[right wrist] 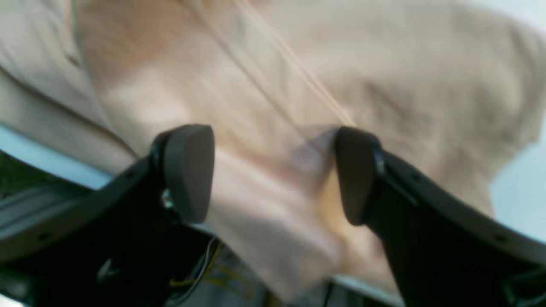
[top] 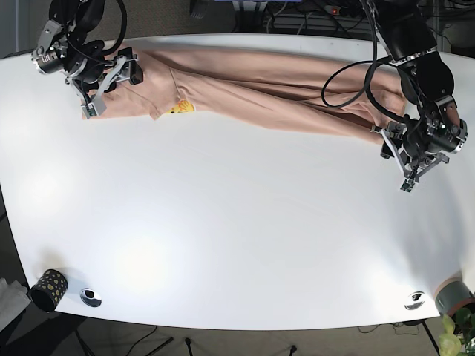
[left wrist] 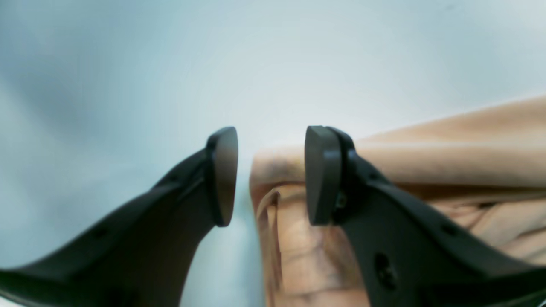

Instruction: Fold the T-shirt properly

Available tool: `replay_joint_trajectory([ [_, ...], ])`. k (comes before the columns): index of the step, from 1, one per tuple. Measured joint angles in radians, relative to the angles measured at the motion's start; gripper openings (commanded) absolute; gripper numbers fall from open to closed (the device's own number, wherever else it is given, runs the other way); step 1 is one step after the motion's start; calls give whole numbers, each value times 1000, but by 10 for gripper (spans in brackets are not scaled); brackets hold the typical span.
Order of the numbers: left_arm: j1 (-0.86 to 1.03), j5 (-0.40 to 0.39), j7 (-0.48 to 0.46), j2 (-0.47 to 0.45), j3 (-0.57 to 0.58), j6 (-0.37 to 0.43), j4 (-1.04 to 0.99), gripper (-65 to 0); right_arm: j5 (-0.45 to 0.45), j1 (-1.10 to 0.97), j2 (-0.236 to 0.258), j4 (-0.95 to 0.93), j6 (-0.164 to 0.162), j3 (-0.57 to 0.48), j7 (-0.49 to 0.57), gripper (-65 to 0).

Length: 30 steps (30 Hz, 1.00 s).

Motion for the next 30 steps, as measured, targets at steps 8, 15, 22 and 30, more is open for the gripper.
replay_joint_trajectory([
  [8, -53, -4, -40, -24, 5, 1, -167, -408, -6, -3, 2, -25, 0, -2, 22, -220],
  [15, -56, -18, -89, -37, 6, 3, -284, -408, -5, 0, 3, -25, 0, -2, 26, -220],
  [22, -61, -29, -99, -55, 6, 3, -311, -486, -8, 0, 2, -25, 0, -2, 25, -220],
  [30, -61, -25, -99, -53, 2, 3, -307, -650, -9, 5, 2, -25, 0, -2, 26, -220],
])
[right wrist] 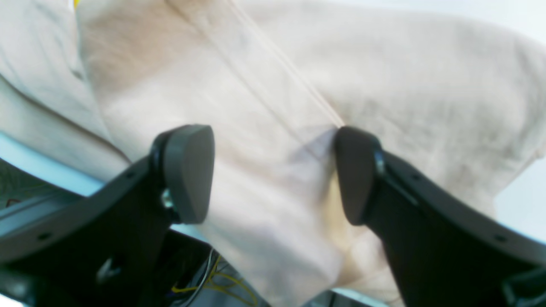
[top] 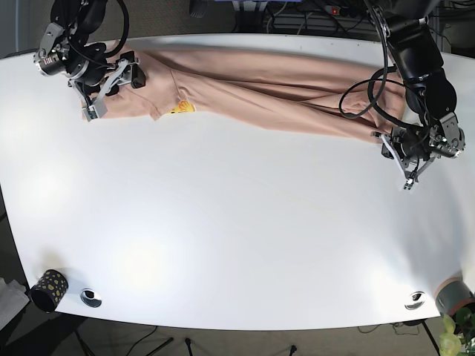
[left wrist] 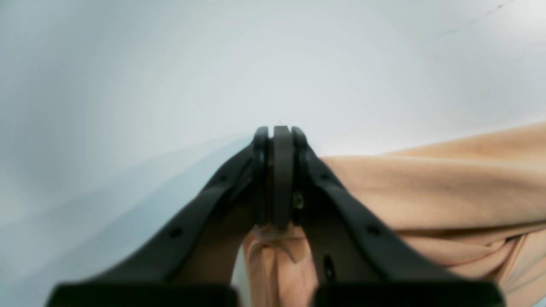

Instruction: Fold the T-shirt properly

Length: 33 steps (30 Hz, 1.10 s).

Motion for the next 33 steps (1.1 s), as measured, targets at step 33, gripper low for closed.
replay_joint_trajectory([
  [33, 294, 14, 119, -1, 3, 0, 591, -553, 8, 16, 0, 0, 0, -1, 0, -220],
])
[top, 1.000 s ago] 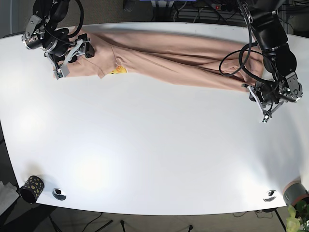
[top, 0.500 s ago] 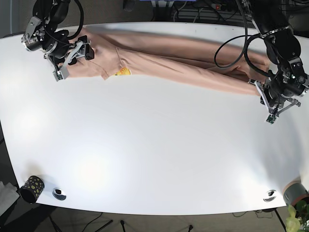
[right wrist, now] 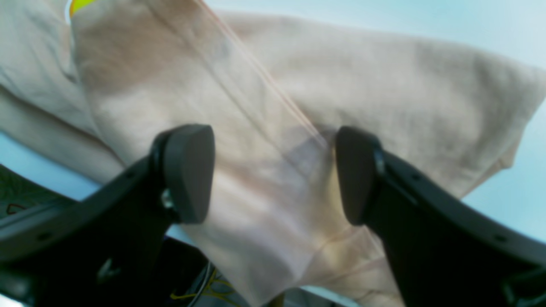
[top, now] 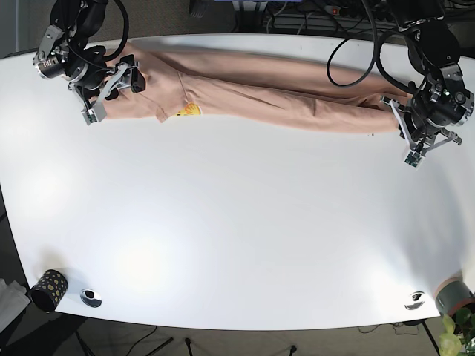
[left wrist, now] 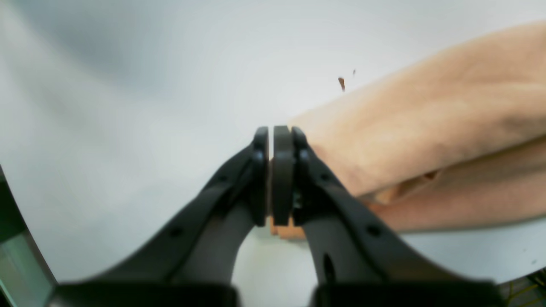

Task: Fold the T-shirt properly
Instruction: 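Pull the folded edge with the left gripper to straighten the strip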

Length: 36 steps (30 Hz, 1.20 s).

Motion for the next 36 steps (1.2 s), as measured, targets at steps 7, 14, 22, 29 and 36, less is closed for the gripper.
replay_joint_trajectory([
  [7, 34, 8, 5, -4, 23, 0, -29, -194, 0, 0, 0, 0, 0, 0, 0, -220],
  [14, -5, -8, 9, -8, 4, 0, -36, -229, -1, 0, -32, 0, 0, 0, -2, -220],
  [22, -145, -64, 3, 31, -26, 0, -55, -229, -1, 0, -32, -1, 0, -2, 0, -220],
  [29, -291, 38, 19, 53, -31, 0, -283, -229, 0, 9, -32, -1, 0, -3, 0, -220],
  [36, -351, 82, 17, 48, -30, 0, -478, -229, 3, 14, -33, -1, 0, -2, 0, -220],
])
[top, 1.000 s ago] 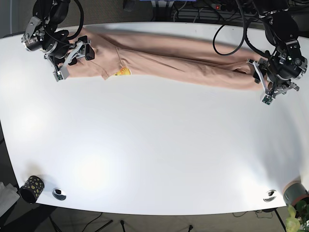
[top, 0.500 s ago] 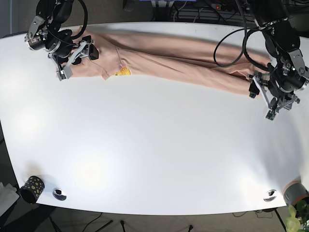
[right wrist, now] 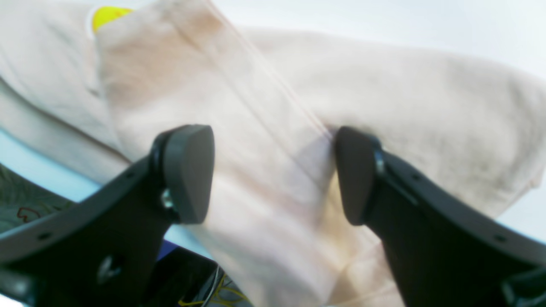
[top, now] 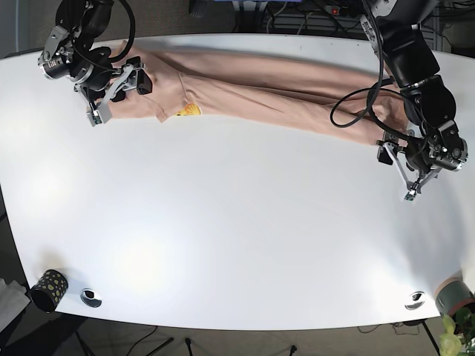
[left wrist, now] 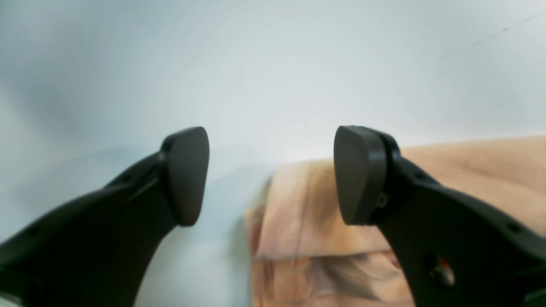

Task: Fold the T-shirt properly
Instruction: 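Pull the folded edge with the left gripper to straighten the strip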

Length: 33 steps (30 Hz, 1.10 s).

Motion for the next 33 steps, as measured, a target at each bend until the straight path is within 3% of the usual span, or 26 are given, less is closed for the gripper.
replay_joint_trajectory([
  [7, 5, -3, 0, -18, 61, 0, -92, -246, -3, 0, 0, 0, 0, 0, 0, -220],
  [9, 8, -3, 0, -18, 65, 0, -93, -319, 0, 0, 1, 0, 0, 0, 0, -220],
  [14, 21, -21, -18, -21, 64, 0, -92, -626, -3, 0, 0, 0, 0, 2, 0, -220],
  [15, 20, -23, -16, -23, 64, 0, -92, -650, -3, 0, 0, 0, 0, 2, 0, -220],
  [23, 29, -17, -6, -16, 61, -1, -58, -650, -3, 0, 0, 0, 0, 2, 0, -220],
  [33, 106, -10, -6, -14, 59, 0, 259, -650, -3, 0, 0, 0, 0, 2, 0, -220],
])
